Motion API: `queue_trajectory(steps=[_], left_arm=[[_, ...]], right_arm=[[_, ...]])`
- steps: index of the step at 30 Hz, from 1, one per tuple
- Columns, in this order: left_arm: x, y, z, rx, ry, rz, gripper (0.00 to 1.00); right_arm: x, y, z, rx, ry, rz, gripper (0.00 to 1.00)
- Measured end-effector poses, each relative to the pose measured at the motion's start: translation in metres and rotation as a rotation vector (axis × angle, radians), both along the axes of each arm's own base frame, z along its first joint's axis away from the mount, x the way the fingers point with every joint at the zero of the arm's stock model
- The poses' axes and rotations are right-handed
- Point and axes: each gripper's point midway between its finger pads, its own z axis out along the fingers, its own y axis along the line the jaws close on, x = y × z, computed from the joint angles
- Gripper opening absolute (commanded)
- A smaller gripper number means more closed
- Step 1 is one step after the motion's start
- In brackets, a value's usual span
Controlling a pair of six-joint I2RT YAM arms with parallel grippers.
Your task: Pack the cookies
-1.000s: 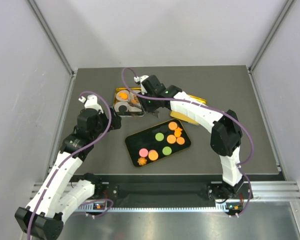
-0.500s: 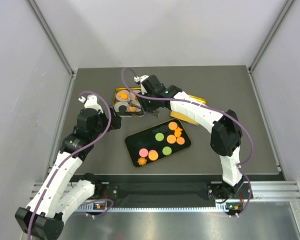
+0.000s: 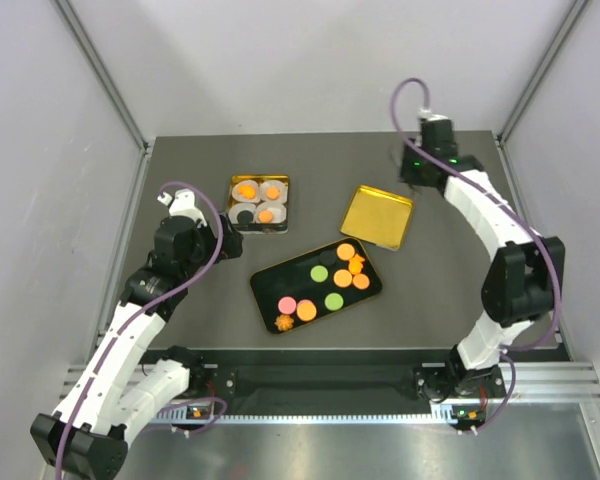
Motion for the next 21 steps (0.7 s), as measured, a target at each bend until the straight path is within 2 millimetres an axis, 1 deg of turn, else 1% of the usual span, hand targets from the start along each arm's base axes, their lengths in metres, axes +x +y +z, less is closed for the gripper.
queue_trajectory(steps=[1, 2, 3, 4, 6, 9, 12, 15, 18, 19, 21], left_arm=[[0.0, 0.0, 0.0, 0.0, 0.0, 0.0, 0.98], [0.0, 0.0, 0.0, 0.0, 0.0, 0.0, 0.98], [0.0, 0.0, 0.0, -0.001, 0.0, -0.001, 0.98], [0.0, -0.001, 0.0, -0.002, 0.0, -0.003, 0.98], [0.0, -0.001, 0.0, -0.003, 0.001, -0.006, 0.98], [-0.001, -0.002, 0.0, -0.006, 0.0, -0.011, 0.98], [-0.002, -0.003, 0.001, -0.01, -0.003, -0.016, 0.98], [-0.002, -0.003, 0.001, -0.01, -0.003, -0.016, 0.98], [-0.002, -0.004, 0.001, -0.012, -0.002, -0.021, 0.98], [-0.002, -0.004, 0.001, -0.013, -0.002, -0.023, 0.98], [-0.002, -0.004, 0.001, -0.014, -0.001, -0.023, 0.98]], right_arm=[[0.003, -0.028, -0.002, 0.0, -0.005, -0.076, 0.44], [0.004, -0.05, -0.006, 0.002, -0.008, -0.138, 0.44], [0.004, -0.066, -0.013, 0.002, -0.004, -0.185, 0.44], [0.003, -0.079, -0.022, 0.004, 0.006, -0.227, 0.44], [-0.002, -0.095, -0.044, 0.008, 0.041, -0.281, 0.44], [-0.008, -0.107, -0.075, -0.007, 0.095, -0.332, 0.44], [-0.007, -0.114, -0.098, -0.023, 0.127, -0.364, 0.47], [-0.008, -0.12, -0.115, -0.024, 0.146, -0.387, 0.52], [-0.015, -0.132, -0.13, -0.03, 0.177, -0.416, 0.55], [-0.017, -0.136, -0.132, -0.031, 0.182, -0.424, 0.59], [-0.019, -0.141, -0.136, -0.032, 0.187, -0.435, 0.62]])
